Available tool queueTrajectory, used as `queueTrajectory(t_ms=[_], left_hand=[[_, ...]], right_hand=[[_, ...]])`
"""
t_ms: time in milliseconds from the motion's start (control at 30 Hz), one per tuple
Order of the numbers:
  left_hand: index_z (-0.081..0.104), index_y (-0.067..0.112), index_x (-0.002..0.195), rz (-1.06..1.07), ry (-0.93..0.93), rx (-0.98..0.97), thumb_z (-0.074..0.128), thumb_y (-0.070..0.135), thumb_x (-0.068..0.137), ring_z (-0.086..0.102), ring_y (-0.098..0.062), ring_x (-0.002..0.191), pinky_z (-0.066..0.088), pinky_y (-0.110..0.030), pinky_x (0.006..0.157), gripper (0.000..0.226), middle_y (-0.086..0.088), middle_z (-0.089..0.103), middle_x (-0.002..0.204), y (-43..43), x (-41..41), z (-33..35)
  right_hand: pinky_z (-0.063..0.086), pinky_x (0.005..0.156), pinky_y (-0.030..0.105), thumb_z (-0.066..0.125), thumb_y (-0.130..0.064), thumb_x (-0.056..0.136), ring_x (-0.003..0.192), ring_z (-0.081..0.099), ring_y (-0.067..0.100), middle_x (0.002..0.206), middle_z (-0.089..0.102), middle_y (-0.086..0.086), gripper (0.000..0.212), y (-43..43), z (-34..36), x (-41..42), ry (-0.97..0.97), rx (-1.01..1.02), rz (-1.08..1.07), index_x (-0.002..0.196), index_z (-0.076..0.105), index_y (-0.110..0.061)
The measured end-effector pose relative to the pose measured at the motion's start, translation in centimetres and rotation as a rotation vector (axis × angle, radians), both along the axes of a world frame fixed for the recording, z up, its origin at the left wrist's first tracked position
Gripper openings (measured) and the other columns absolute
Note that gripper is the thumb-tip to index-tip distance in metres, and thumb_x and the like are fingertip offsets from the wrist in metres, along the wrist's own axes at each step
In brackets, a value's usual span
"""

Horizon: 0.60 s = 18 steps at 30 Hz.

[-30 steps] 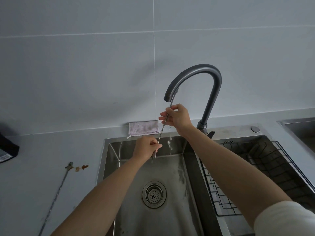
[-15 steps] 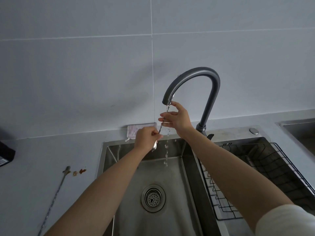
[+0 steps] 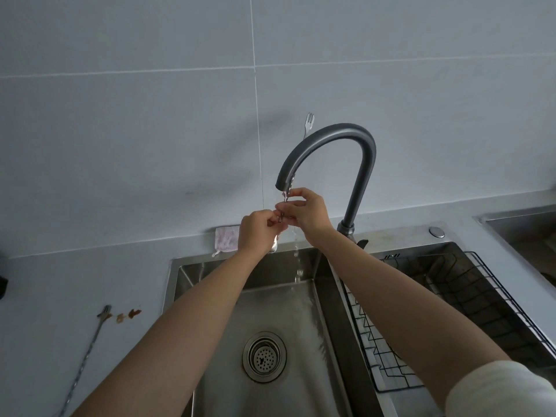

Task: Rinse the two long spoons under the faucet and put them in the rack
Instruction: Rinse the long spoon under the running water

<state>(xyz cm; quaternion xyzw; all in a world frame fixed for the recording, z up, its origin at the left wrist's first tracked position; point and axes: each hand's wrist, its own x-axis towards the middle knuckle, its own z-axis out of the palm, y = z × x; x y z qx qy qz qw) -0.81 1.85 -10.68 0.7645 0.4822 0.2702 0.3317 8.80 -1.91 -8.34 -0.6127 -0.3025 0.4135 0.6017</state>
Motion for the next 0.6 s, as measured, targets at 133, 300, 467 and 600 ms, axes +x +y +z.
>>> queueTrajectory(t_ms=[133,300,467,600], left_hand=[[0.067,-0.003,0.097,-0.009,-0.011,-0.017,0.064,0.013,0.083,0.065,-0.032,0.092,0.041,-0.023,0.078,0.022,-0.019,0.071,0.101,-0.1,-0.1,-0.2],[0.068,-0.006,0.092,-0.019,-0.027,-0.056,0.066,0.012,0.081,0.066,-0.033,0.09,0.044,-0.027,0.079,0.02,-0.022,0.071,0.096,-0.6,-0.9,-1.0],[0.068,-0.006,0.088,-0.018,0.007,-0.064,0.066,0.012,0.082,0.064,-0.03,0.082,0.041,-0.024,0.072,0.019,-0.022,0.071,0.091,-1.6,-2.6,-2.4],[0.067,-0.006,0.078,-0.045,0.001,-0.116,0.066,0.011,0.081,0.055,-0.018,0.065,0.039,-0.022,0.067,0.017,-0.024,0.071,0.083,-2.5,-4.0,-4.1]], right_hand=[[0.057,0.055,0.018,0.059,0.007,0.084,0.062,0.063,0.019,0.079,0.064,0.013,0.019,0.0,0.0,0.1,-0.013,0.001,0.015,0.086,0.053,-0.011],[0.056,0.053,0.018,0.056,0.003,0.087,0.058,0.063,0.016,0.075,0.064,0.007,0.016,0.0,-0.1,-0.5,-0.014,-0.022,0.005,0.101,0.053,-0.005],[0.055,0.057,0.018,0.056,-0.003,0.09,0.058,0.063,0.014,0.074,0.063,0.006,0.009,0.2,-0.1,-1.1,0.055,-0.009,-0.04,0.099,0.056,-0.004],[0.055,0.052,0.017,0.054,-0.002,0.091,0.046,0.063,0.006,0.073,0.062,0.007,0.007,0.4,0.0,-1.1,0.121,0.007,-0.056,0.098,0.056,-0.001]])
